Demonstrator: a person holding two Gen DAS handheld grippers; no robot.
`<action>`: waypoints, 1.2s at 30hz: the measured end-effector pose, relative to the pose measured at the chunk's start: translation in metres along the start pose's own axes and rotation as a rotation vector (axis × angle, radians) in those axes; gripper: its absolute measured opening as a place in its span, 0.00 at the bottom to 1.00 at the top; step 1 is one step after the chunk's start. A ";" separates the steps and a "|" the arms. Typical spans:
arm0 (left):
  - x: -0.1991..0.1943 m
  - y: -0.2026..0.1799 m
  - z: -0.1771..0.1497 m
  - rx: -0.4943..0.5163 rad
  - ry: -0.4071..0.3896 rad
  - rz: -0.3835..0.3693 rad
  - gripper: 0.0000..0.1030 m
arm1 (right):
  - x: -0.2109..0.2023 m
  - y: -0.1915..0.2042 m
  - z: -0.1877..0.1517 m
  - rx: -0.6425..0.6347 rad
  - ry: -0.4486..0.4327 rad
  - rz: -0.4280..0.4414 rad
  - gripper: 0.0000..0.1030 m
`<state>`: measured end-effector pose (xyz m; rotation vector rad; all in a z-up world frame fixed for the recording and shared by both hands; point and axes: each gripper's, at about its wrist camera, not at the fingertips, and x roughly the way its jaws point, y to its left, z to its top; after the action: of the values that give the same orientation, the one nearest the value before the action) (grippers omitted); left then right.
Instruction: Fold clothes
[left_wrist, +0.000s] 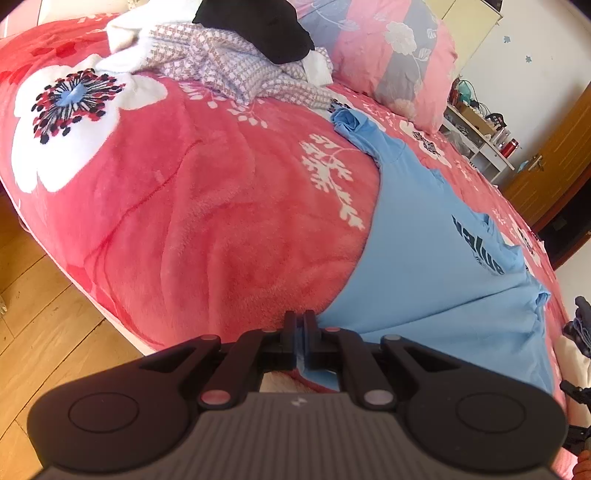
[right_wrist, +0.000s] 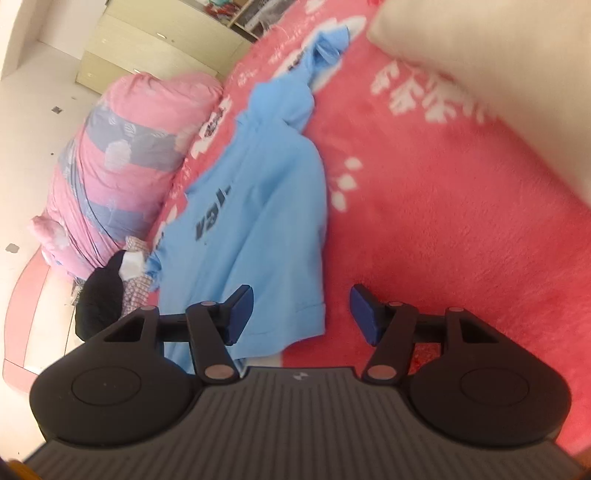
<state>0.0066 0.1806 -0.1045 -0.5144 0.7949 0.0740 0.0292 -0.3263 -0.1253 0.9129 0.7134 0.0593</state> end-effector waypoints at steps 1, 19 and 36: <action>-0.001 -0.001 0.001 0.002 -0.005 0.003 0.03 | 0.004 0.000 0.000 -0.012 0.004 0.004 0.54; -0.032 -0.021 0.004 0.090 0.024 -0.012 0.03 | -0.135 0.015 0.001 -0.039 -0.162 0.181 0.01; -0.056 -0.192 -0.078 0.850 -0.265 -0.111 0.39 | -0.095 -0.008 -0.026 -0.207 -0.148 -0.038 0.29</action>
<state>-0.0361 -0.0166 -0.0313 0.2567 0.4714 -0.2872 -0.0613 -0.3456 -0.0904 0.6977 0.5748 0.0306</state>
